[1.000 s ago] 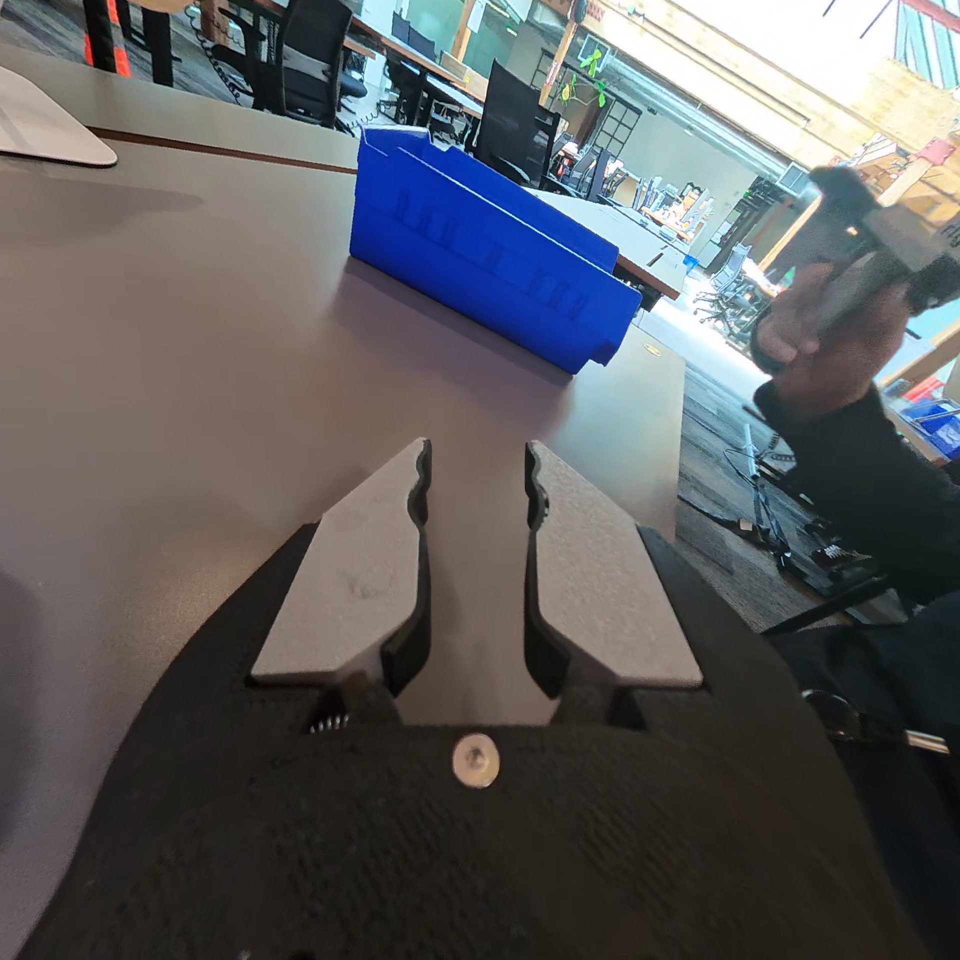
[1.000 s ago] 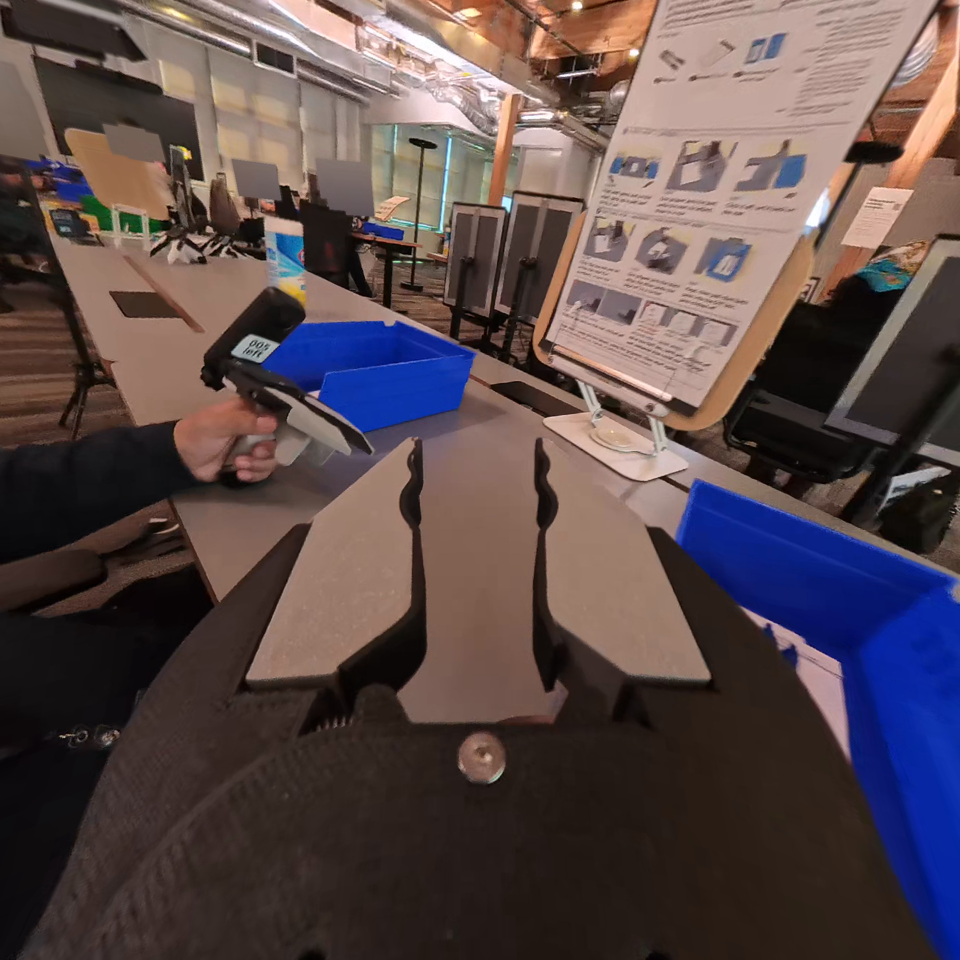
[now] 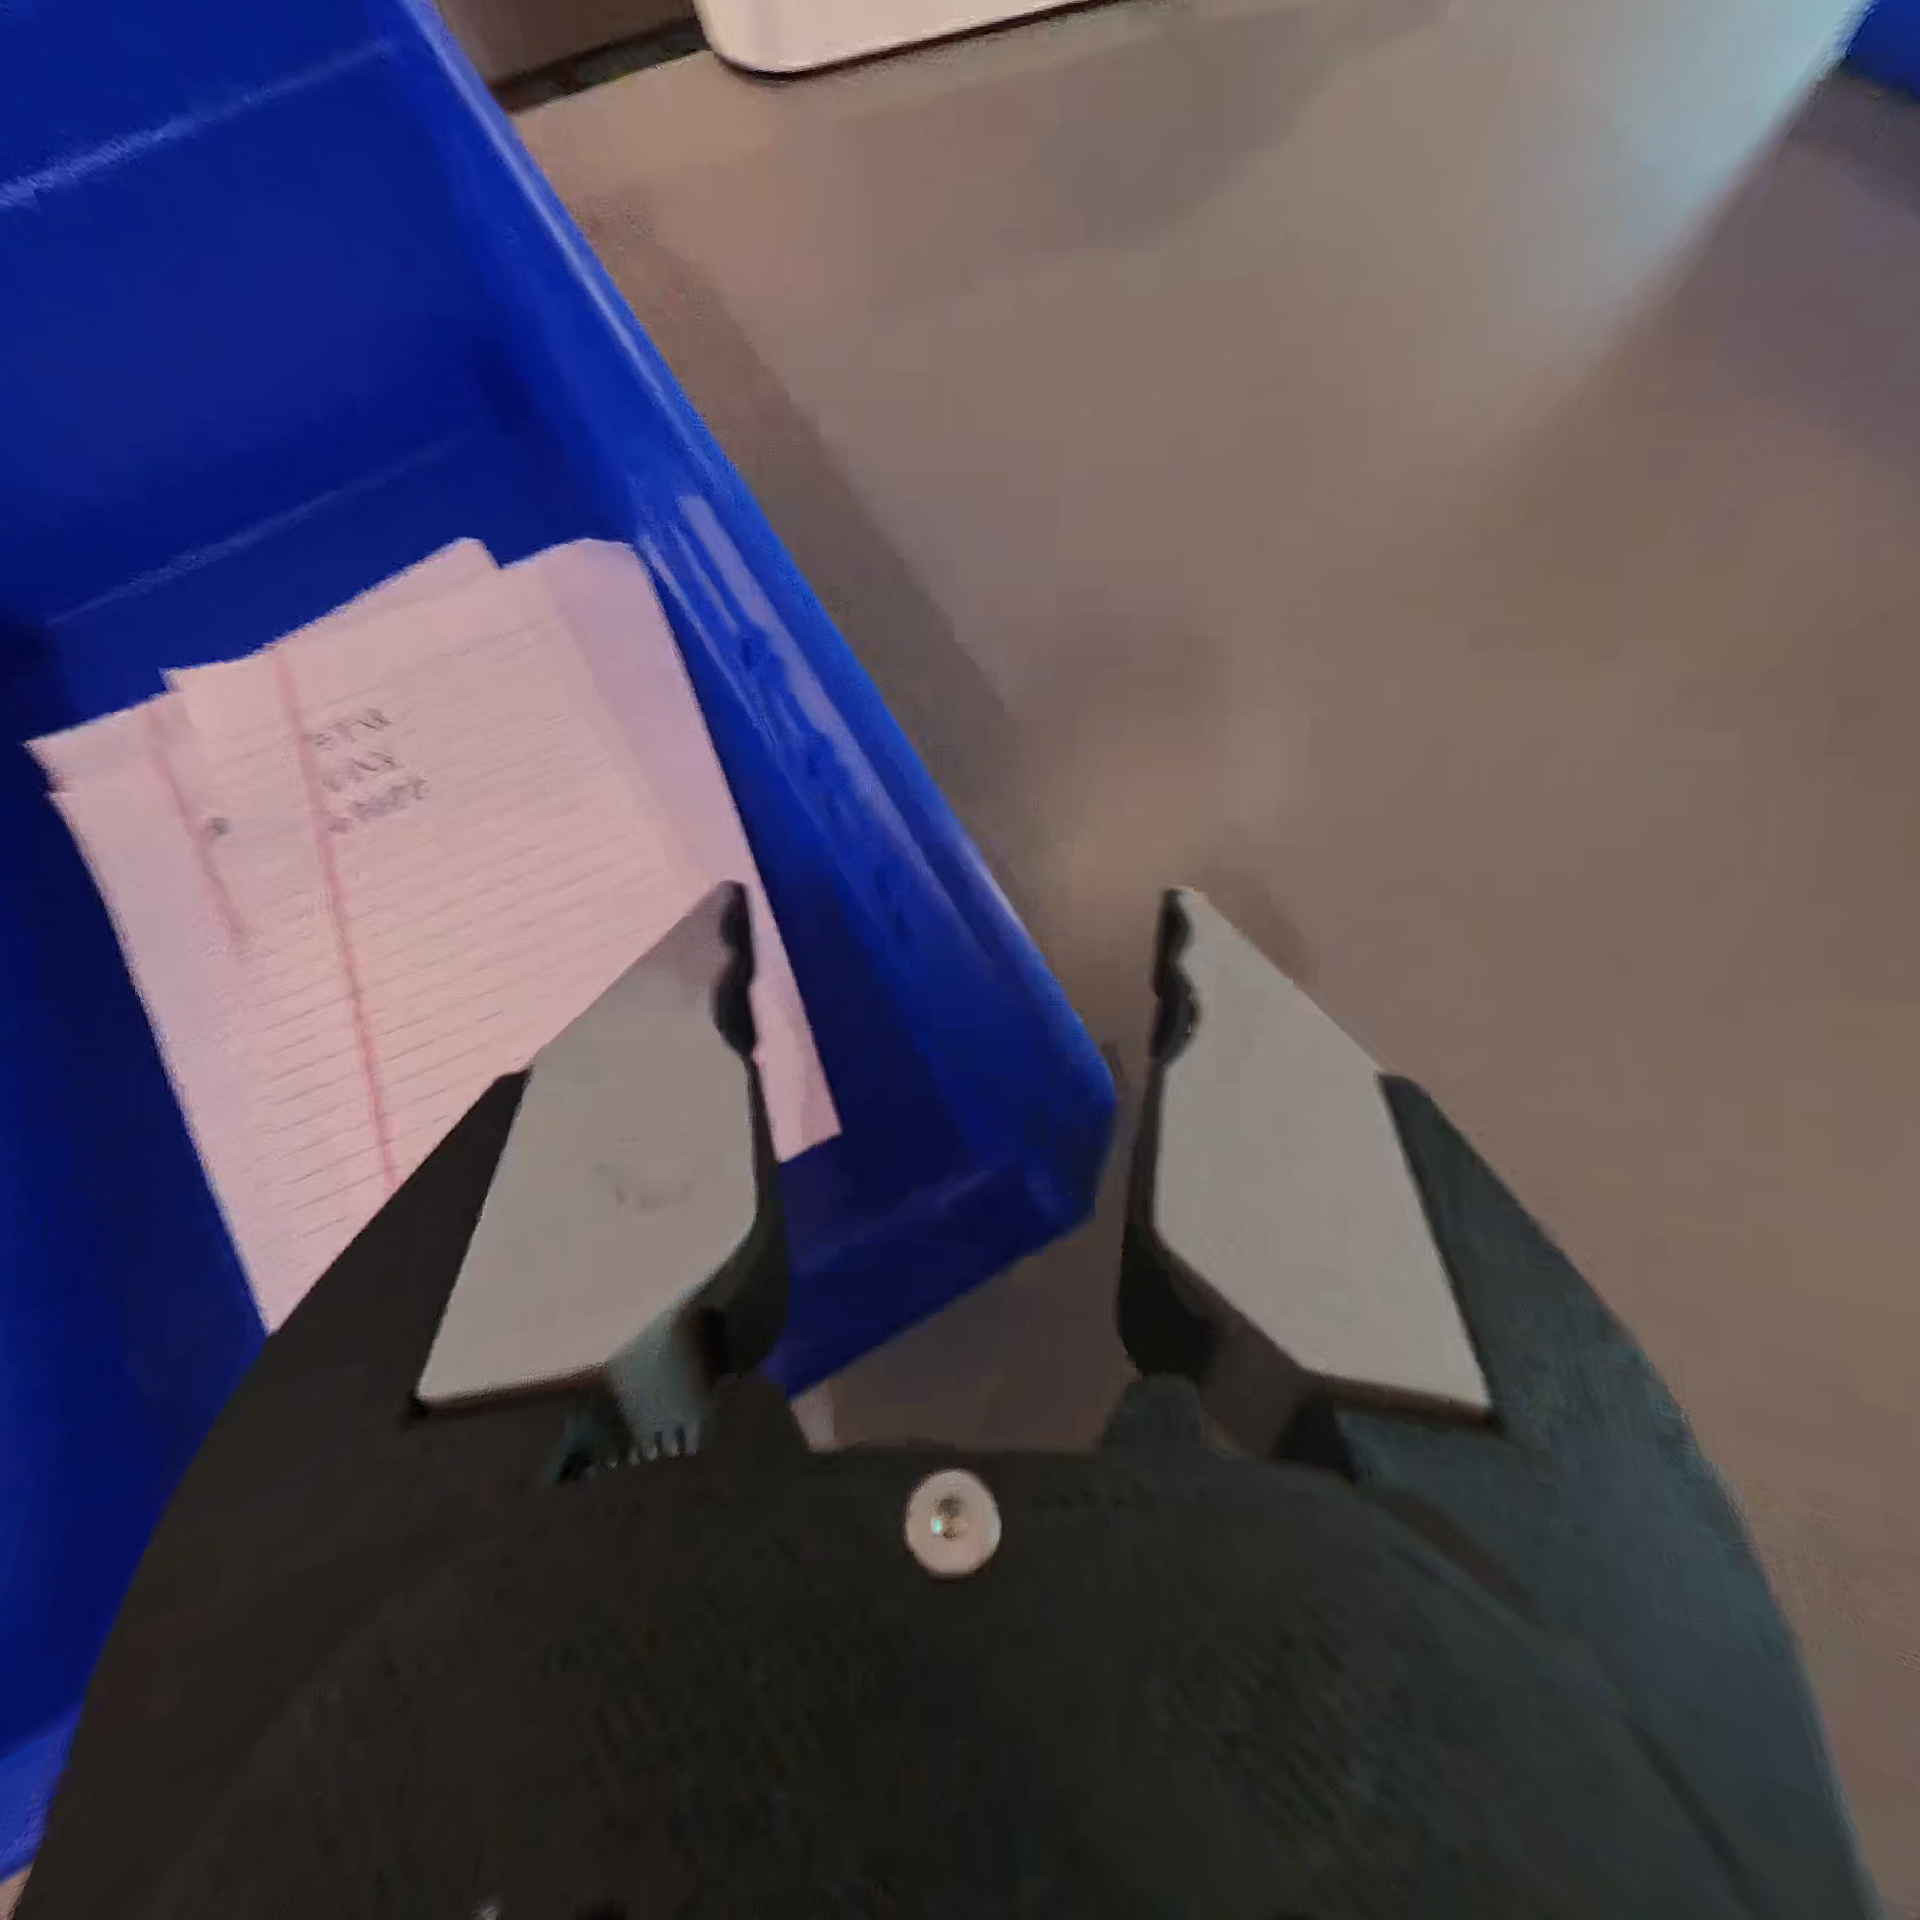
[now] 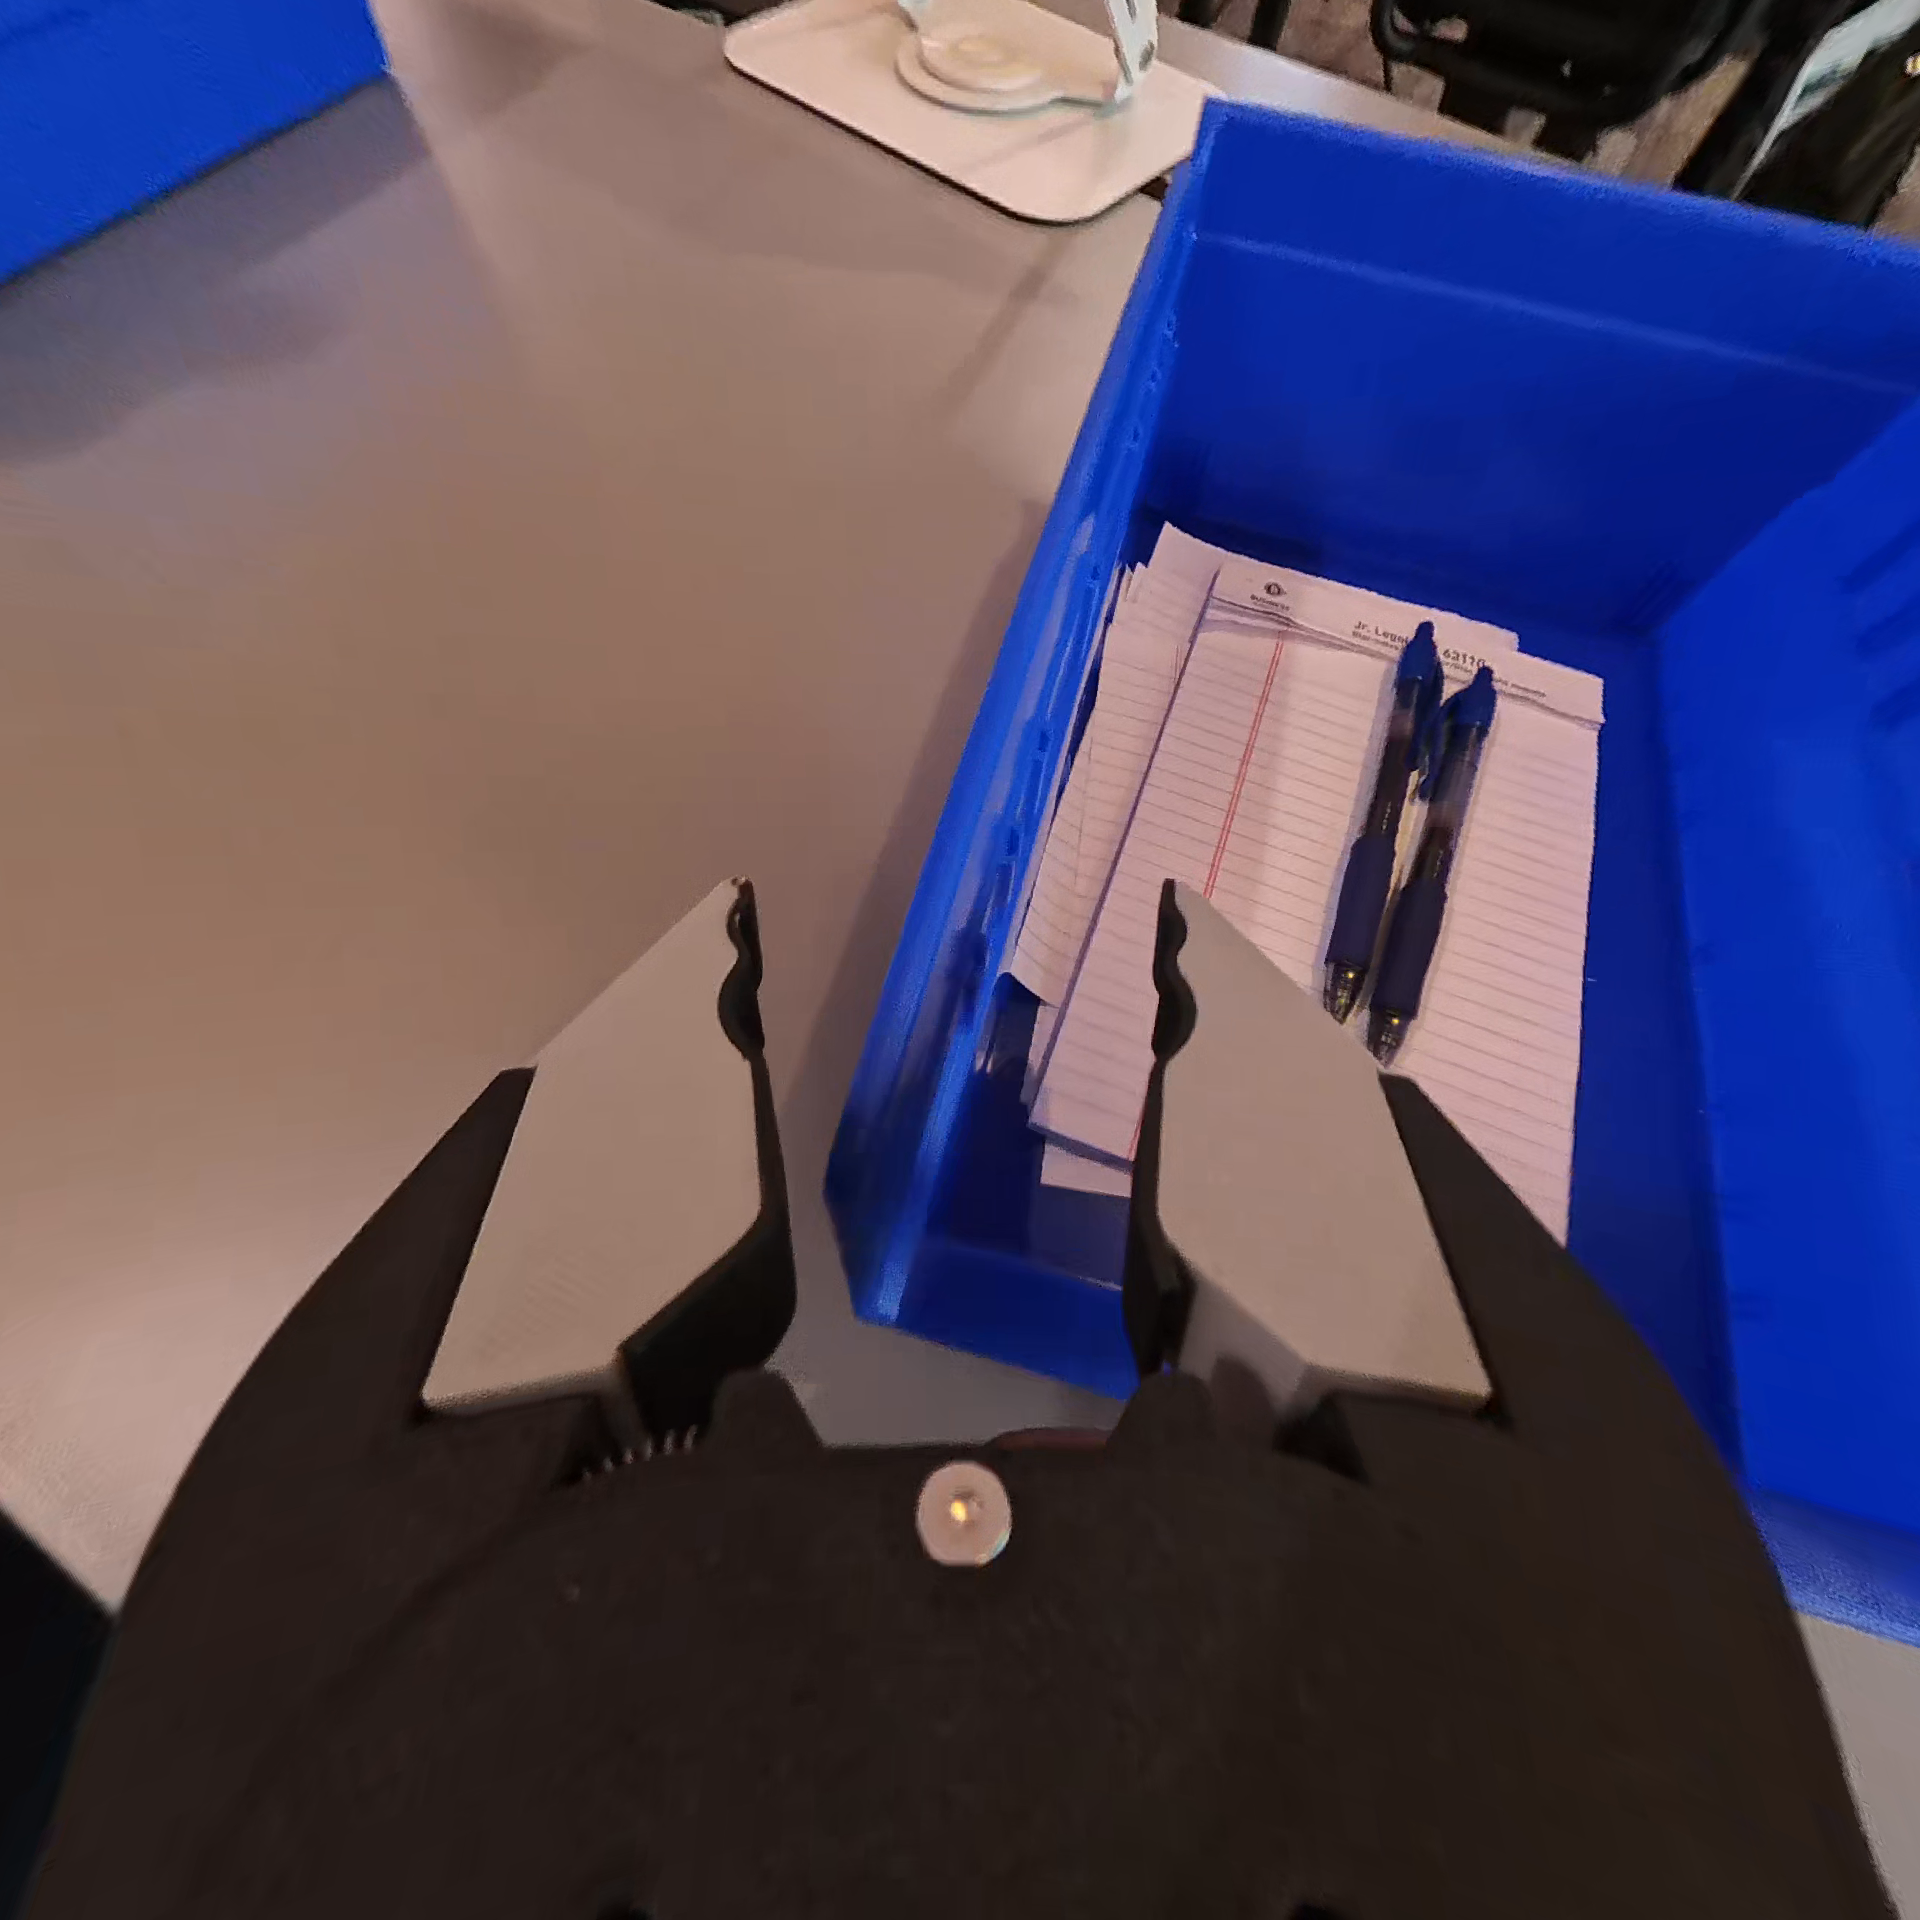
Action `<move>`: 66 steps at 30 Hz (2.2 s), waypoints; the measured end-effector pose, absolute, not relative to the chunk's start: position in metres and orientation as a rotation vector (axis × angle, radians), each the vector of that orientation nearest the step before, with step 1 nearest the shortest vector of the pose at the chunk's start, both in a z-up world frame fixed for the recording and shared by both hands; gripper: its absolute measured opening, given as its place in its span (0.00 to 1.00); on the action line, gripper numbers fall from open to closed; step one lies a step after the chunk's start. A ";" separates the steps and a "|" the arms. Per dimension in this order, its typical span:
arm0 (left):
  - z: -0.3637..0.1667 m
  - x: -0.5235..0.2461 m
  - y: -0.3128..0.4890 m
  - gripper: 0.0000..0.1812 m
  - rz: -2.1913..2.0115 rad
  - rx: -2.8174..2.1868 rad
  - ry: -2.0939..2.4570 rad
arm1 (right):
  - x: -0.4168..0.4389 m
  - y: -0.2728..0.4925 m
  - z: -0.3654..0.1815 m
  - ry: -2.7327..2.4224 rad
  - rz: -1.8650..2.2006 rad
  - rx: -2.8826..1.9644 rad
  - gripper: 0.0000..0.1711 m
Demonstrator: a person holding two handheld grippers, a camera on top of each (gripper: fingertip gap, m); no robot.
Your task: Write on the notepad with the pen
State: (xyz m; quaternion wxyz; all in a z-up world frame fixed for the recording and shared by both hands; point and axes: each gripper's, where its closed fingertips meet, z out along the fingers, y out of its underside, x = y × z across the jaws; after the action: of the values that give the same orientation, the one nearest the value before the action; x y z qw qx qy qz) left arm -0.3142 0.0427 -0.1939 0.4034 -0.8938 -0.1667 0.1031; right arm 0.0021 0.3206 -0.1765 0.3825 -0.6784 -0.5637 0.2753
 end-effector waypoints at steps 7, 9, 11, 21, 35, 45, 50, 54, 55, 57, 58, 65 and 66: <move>-0.185 -0.340 0.029 0.11 0.491 -2.259 -0.420 | -0.008 0.334 -0.206 -1.508 0.430 -1.738 0.08; -0.175 -0.354 0.009 0.02 0.517 -2.224 -0.454 | -0.008 0.336 -0.206 -1.501 0.354 -1.711 0.03; -0.167 -0.348 -0.003 0.01 0.293 -2.188 -0.466 | -0.013 0.333 -0.206 -1.496 0.356 -1.718 0.03; -0.087 -0.341 -0.050 0.02 0.114 -1.932 -0.452 | -0.092 0.242 -0.201 -1.625 0.471 -1.680 0.04; -0.042 -0.342 -0.105 0.03 0.187 -1.778 -0.465 | -0.247 0.062 -0.168 -1.739 0.905 -1.447 0.21; -0.031 -0.345 -0.140 0.03 0.224 -1.740 -0.484 | -0.158 0.247 -0.094 -1.370 0.826 -1.470 0.09; -0.027 -0.338 -0.136 0.03 0.222 -1.730 -0.473 | -0.145 0.300 -0.172 -1.536 0.811 -1.655 0.08; -0.013 -0.332 -0.122 0.01 0.259 -1.718 -0.442 | -0.168 0.269 -0.200 -1.596 0.897 -1.690 0.00; -0.013 -0.330 -0.117 0.01 0.260 -1.740 -0.439 | -0.174 0.262 -0.204 -1.609 0.872 -1.675 0.00; -0.021 -0.326 -0.104 0.01 0.266 -1.791 -0.437 | -0.189 0.242 -0.213 -1.634 0.827 -1.676 0.00; -0.027 -0.327 -0.096 0.01 0.272 -1.809 -0.429 | -0.197 0.232 -0.220 -1.661 0.789 -1.669 0.00; -0.019 -0.342 -0.097 0.01 0.169 -1.697 -0.479 | -0.250 0.171 -0.233 -1.820 0.570 -1.498 0.00; -0.009 -0.341 -0.101 0.01 0.197 -1.688 -0.471 | -0.258 0.167 -0.234 -1.820 0.554 -1.497 0.00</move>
State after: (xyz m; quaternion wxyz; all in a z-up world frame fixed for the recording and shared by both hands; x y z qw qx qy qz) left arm -0.3409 -0.1013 -0.0088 0.6357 -0.7389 -0.2060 0.0864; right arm -0.2583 0.1669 -0.2341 0.3523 -0.5788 -0.7036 0.2142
